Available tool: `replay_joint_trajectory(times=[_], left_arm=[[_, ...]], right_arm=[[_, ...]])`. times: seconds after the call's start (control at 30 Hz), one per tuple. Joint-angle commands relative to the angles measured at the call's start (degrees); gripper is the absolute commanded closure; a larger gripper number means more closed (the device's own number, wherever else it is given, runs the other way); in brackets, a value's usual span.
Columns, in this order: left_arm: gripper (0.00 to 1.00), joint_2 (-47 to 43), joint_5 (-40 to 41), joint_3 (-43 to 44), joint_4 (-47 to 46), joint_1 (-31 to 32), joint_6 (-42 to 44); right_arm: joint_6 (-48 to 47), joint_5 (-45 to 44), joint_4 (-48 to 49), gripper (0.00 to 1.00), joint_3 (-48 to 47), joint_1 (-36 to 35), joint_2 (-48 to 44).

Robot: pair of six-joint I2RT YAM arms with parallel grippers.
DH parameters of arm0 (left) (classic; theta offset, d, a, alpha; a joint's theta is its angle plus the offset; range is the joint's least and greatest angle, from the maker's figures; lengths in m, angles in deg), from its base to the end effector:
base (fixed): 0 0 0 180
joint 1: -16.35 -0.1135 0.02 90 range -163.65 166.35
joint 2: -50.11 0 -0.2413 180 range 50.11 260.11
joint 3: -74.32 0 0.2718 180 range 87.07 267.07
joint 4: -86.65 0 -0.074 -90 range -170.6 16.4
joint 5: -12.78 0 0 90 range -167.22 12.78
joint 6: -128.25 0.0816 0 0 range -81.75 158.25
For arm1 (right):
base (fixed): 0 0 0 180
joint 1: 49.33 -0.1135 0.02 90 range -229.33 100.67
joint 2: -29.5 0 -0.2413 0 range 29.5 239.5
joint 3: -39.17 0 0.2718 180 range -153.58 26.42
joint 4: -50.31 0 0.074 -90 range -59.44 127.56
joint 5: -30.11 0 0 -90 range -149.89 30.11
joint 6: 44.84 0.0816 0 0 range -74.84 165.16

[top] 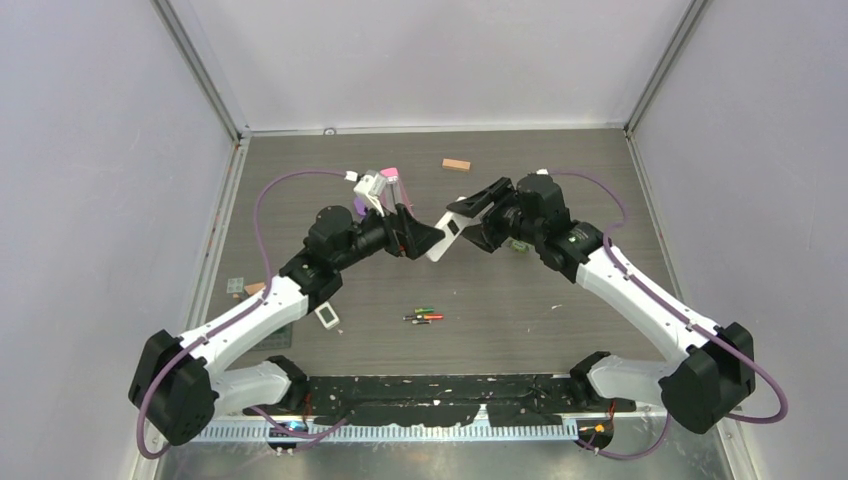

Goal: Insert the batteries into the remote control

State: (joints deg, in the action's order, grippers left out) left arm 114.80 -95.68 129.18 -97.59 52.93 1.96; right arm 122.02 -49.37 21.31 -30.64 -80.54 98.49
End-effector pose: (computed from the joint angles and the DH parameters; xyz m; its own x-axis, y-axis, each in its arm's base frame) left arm 0.2539 -0.2206 0.2705 -0.5474 -0.2929 -0.7839 0.6133 0.4969 -0.6139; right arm 0.2841 0.1895 0.2698 -0.7220 0.6820 -0.1164 0.2462 0.4105 0.8780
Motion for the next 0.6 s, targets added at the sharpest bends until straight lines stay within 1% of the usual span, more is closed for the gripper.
replay_joint_trajectory(times=[0.0, 0.07, 0.23, 0.37, 0.5, 0.57], left_arm=[[0.18, 0.6, 6.0, 0.2, -7.8, 0.9, -2.6], [0.20, 1.1, 6.7, 0.5, -8.7, 1.8, -2.3], [0.31, 1.8, 8.2, 0.4, -10.0, 3.9, -2.1], [0.47, 1.9, 11.8, -0.7, -11.1, 5.4, -2.1], [0.62, 2.4, 13.5, -0.7, -10.8, 5.8, -2.2], [0.71, 2.1, 14.1, -0.9, -10.4, 5.8, -2.6]], right_arm=[[12.5, -1.3, 4.3, 0.48, 0.2, -0.9, -2.1], [14.8, -1.0, 4.2, 0.48, -0.1, -1.3, -2.0], [20.8, -0.7, 4.4, 0.49, 0.7, -2.5, -1.8], [24.1, -0.1, 6.3, 0.50, 1.3, -3.8, -1.0], [26.5, 0.3, 8.1, 0.50, 1.9, -4.8, -0.3], [27.0, 0.1, 8.8, 0.49, 2.0, -5.1, -0.3]])
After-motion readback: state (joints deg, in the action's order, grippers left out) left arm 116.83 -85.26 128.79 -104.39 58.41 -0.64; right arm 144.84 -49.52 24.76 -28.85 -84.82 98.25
